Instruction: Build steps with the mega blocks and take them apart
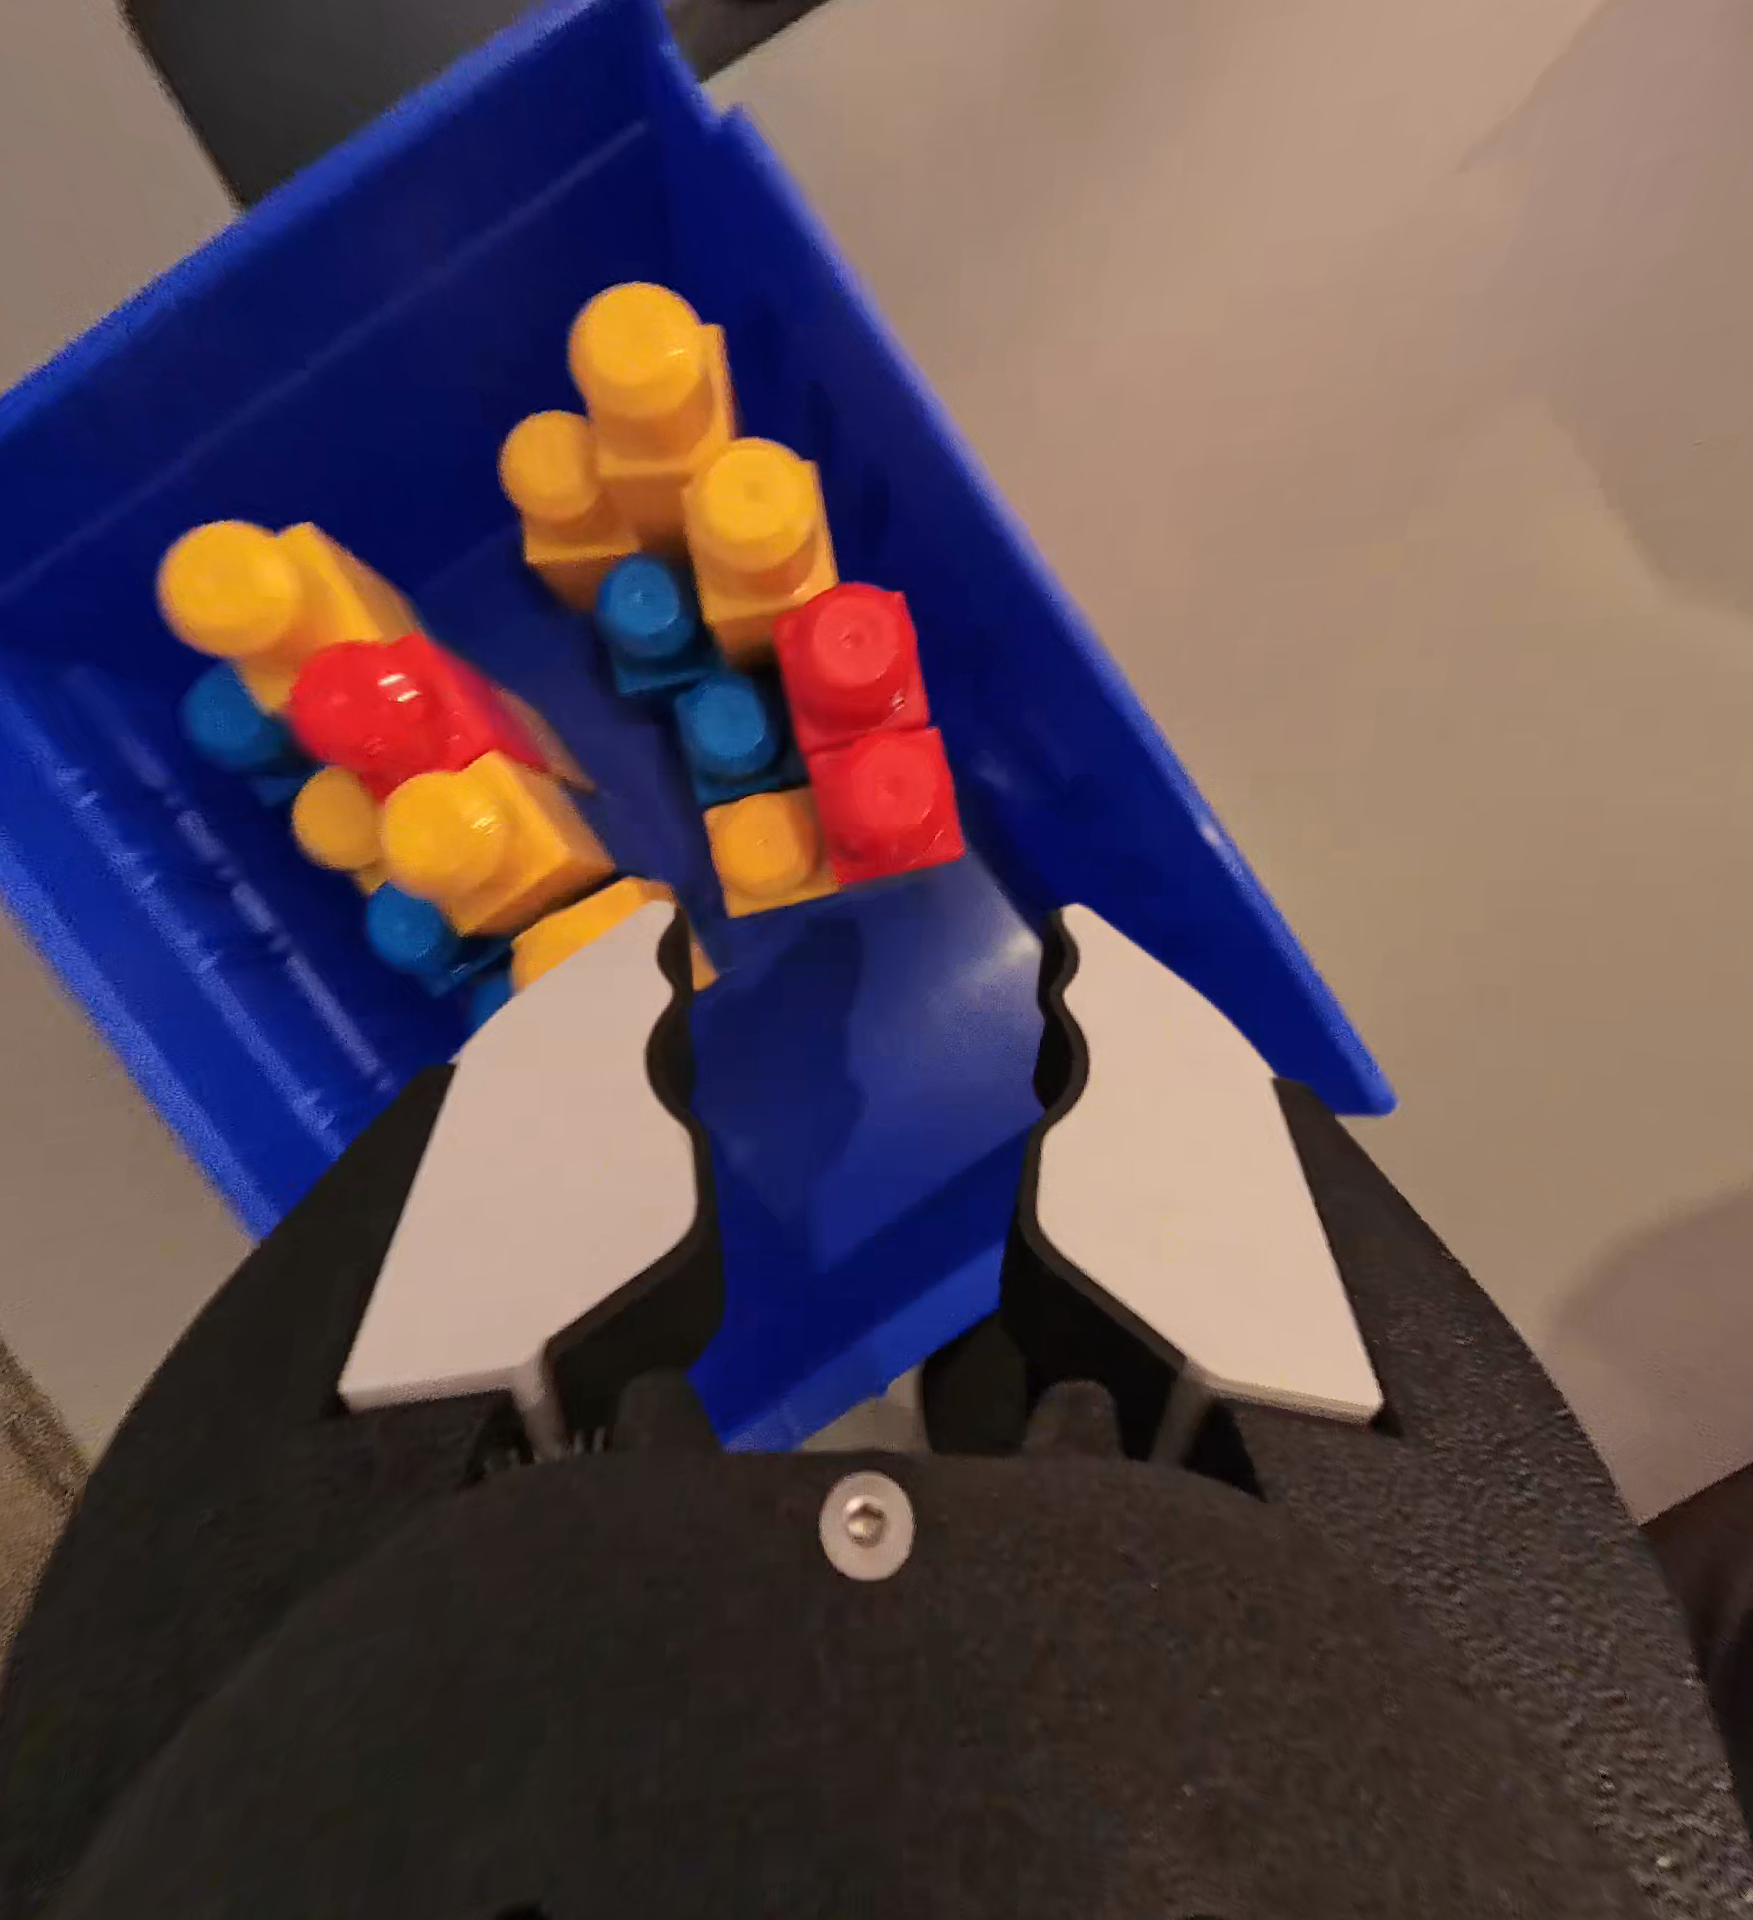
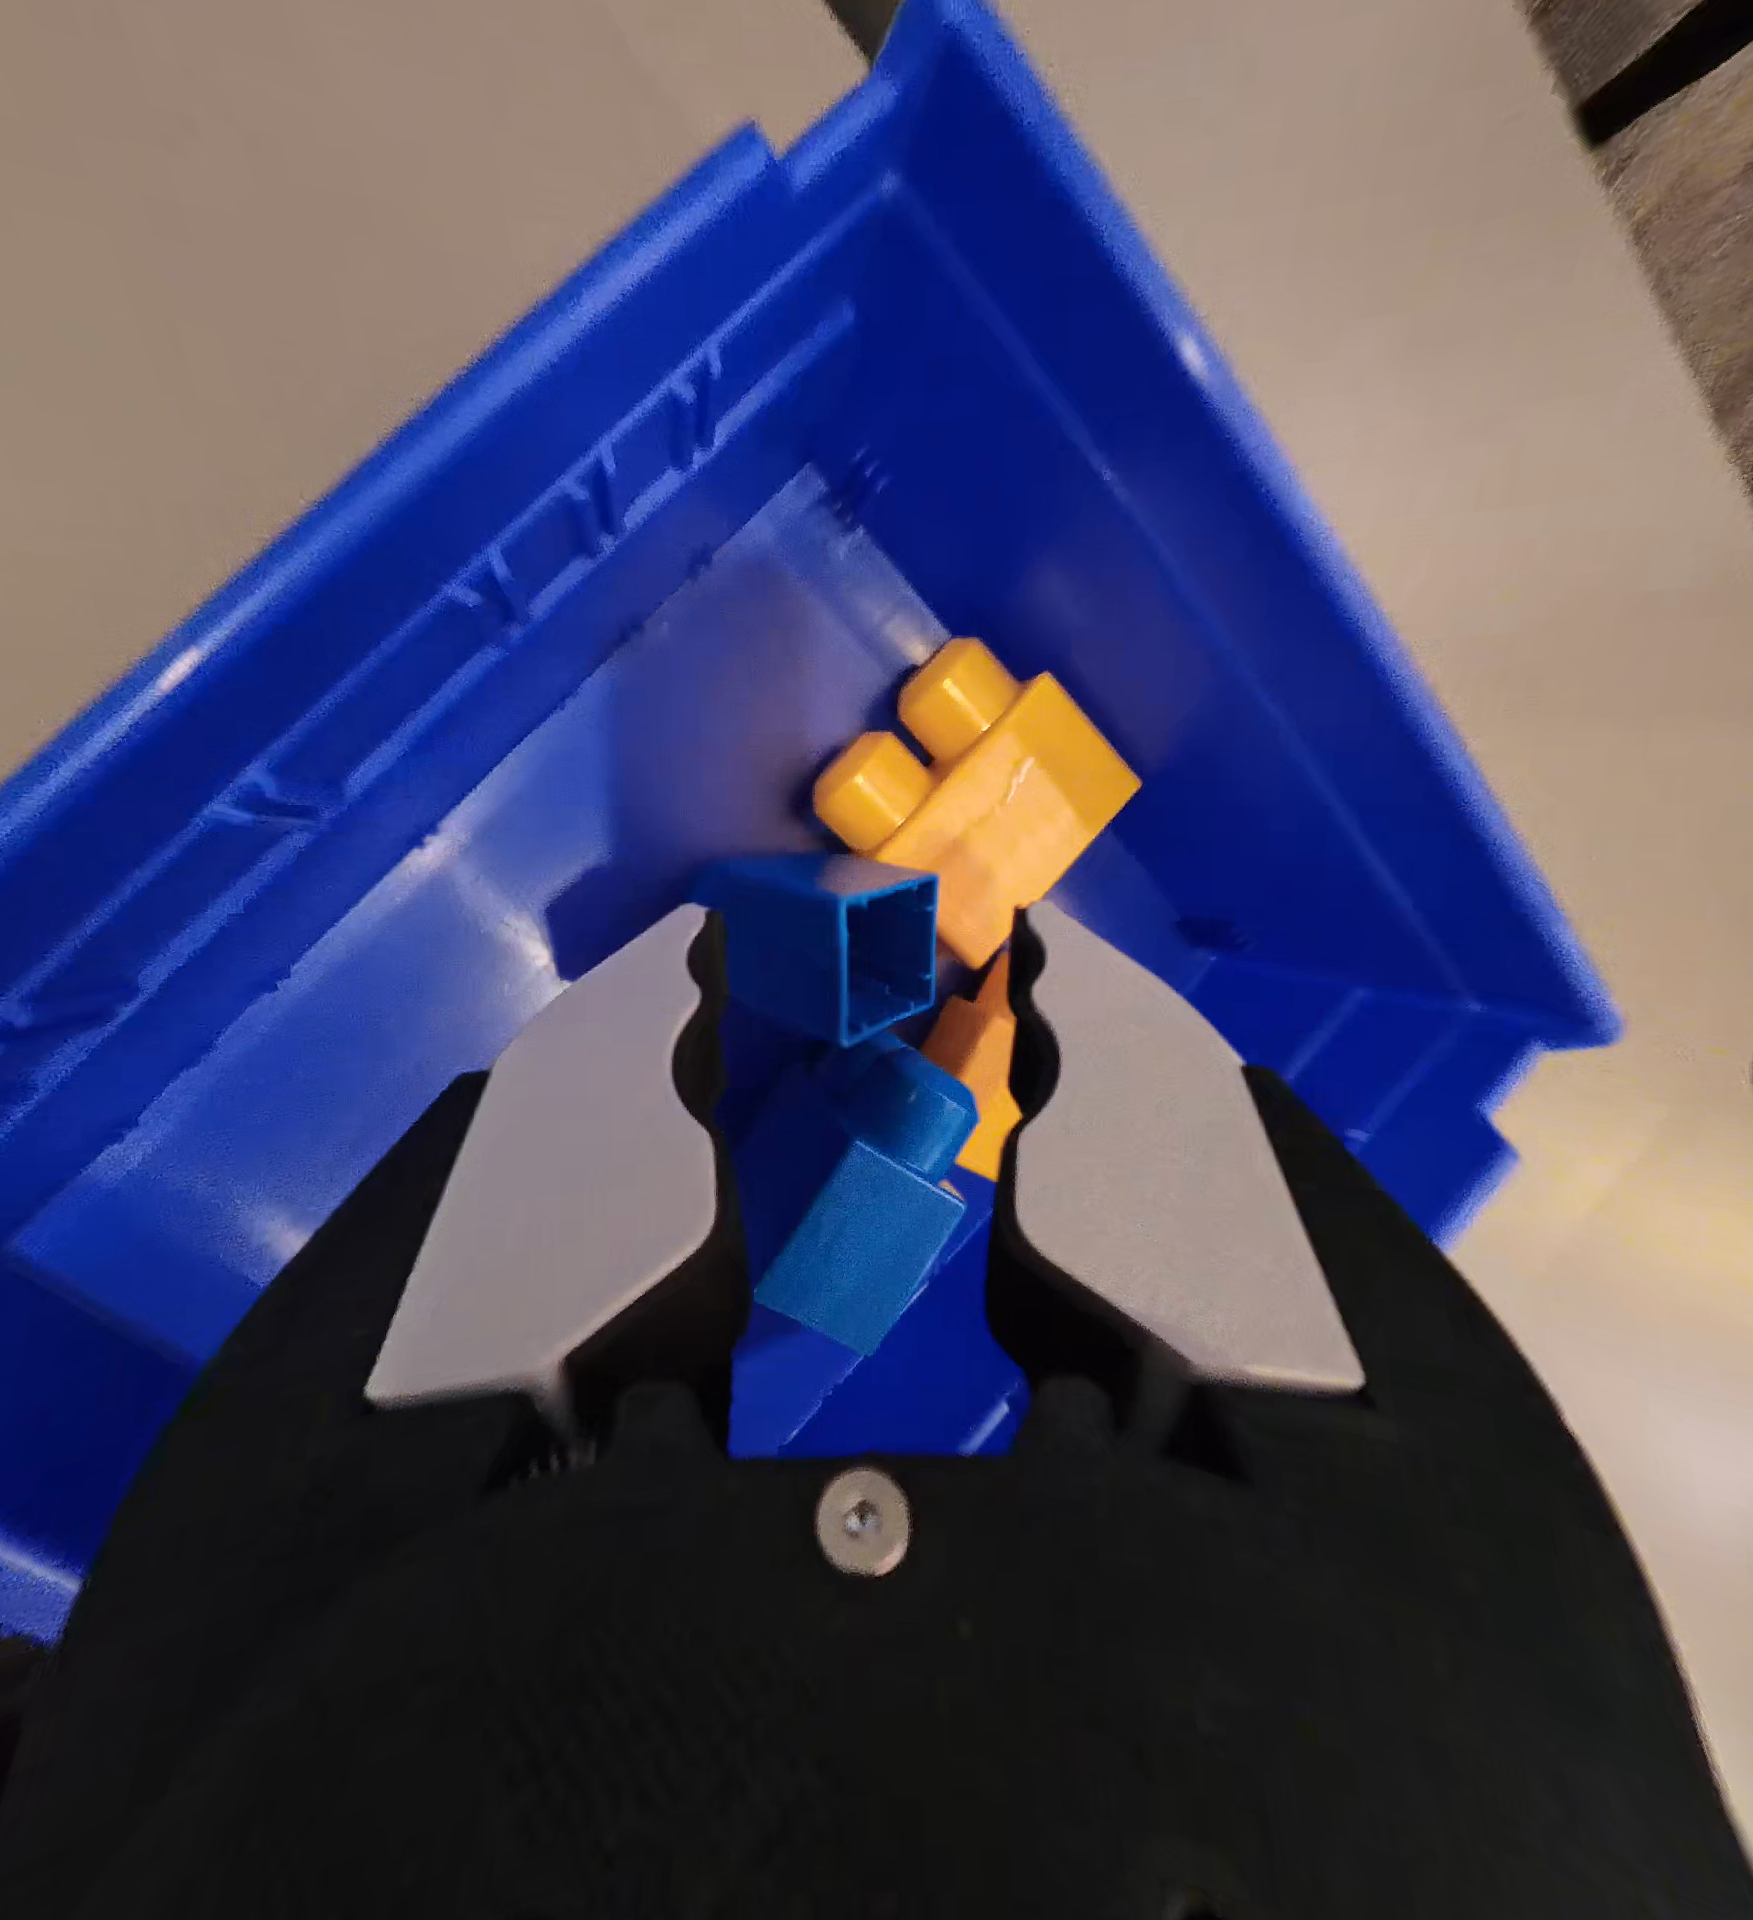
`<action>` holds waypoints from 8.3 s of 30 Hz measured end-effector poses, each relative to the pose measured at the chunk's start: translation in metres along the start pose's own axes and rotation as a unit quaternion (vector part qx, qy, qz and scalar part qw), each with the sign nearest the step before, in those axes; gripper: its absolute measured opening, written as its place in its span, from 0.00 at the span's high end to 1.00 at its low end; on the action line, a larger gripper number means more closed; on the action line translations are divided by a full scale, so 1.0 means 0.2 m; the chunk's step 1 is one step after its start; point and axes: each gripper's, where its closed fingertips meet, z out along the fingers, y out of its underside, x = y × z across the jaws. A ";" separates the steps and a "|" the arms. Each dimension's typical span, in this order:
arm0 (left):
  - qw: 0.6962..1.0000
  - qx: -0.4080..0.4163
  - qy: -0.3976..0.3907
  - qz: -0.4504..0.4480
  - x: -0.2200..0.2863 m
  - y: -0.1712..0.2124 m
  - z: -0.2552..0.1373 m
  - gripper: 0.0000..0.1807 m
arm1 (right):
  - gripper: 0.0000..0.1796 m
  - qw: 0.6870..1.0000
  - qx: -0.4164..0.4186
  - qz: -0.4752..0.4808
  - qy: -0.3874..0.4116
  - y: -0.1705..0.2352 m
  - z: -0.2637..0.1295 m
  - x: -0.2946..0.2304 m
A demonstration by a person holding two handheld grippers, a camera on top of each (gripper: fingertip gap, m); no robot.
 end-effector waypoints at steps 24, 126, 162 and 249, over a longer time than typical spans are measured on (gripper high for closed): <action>0.990 0.139 0.015 0.020 0.20 -0.24 -0.27 0.80 | 0.71 0.955 0.234 -0.106 0.147 -0.66 -0.38 -0.25; 0.978 -0.141 -0.155 0.004 -0.39 0.23 0.23 0.76 | 0.66 0.994 0.089 0.044 0.039 -0.17 -0.15 0.07; 0.856 0.316 0.322 0.253 1.24 -0.50 -0.20 0.63 | 0.80 0.748 0.466 -0.098 -0.463 -0.91 -0.86 -1.43; 0.998 -0.009 -0.028 0.054 -0.02 -0.11 0.43 0.78 | 0.72 0.973 0.199 -0.020 0.116 -0.09 -0.40 0.23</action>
